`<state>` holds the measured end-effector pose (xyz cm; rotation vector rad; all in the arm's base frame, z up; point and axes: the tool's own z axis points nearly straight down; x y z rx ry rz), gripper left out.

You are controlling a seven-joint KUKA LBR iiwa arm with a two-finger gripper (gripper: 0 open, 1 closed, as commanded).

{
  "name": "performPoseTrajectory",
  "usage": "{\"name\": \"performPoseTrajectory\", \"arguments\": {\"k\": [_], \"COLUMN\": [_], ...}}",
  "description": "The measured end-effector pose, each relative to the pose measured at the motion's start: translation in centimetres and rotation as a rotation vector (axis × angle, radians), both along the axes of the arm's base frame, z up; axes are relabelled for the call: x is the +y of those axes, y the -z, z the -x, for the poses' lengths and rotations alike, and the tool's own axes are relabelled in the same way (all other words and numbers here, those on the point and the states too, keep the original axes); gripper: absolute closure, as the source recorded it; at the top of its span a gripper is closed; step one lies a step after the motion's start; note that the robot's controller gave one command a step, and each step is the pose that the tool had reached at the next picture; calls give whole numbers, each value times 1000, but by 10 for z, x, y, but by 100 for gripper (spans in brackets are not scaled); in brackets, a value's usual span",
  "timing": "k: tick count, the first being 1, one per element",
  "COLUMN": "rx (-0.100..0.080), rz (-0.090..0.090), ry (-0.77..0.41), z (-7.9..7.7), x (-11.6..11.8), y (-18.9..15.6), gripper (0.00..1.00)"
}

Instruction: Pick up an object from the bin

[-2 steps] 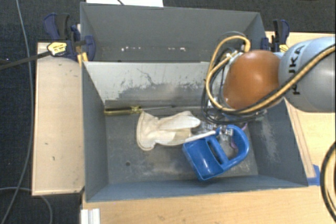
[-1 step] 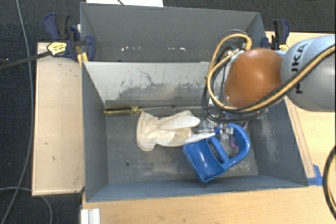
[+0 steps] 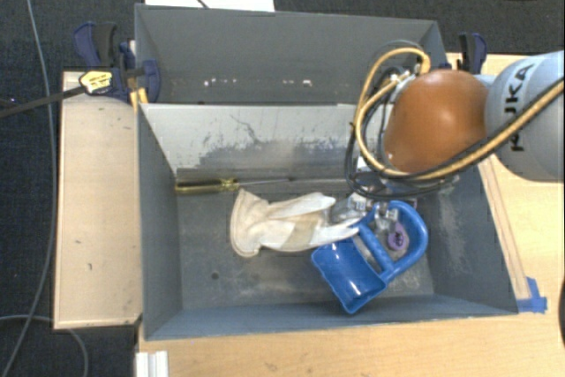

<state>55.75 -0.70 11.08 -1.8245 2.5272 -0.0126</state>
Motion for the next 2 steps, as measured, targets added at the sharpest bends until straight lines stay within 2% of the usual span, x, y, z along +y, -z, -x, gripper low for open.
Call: {"name": "performPoseTrajectory", "arguments": {"k": [1, 2], "rx": [-7, -8], "rz": [0, -1], "ry": [2, 6], "z": [-2, -2], "x": [0, 0], "y": [-28, -35], "gripper": [100, 100]}}
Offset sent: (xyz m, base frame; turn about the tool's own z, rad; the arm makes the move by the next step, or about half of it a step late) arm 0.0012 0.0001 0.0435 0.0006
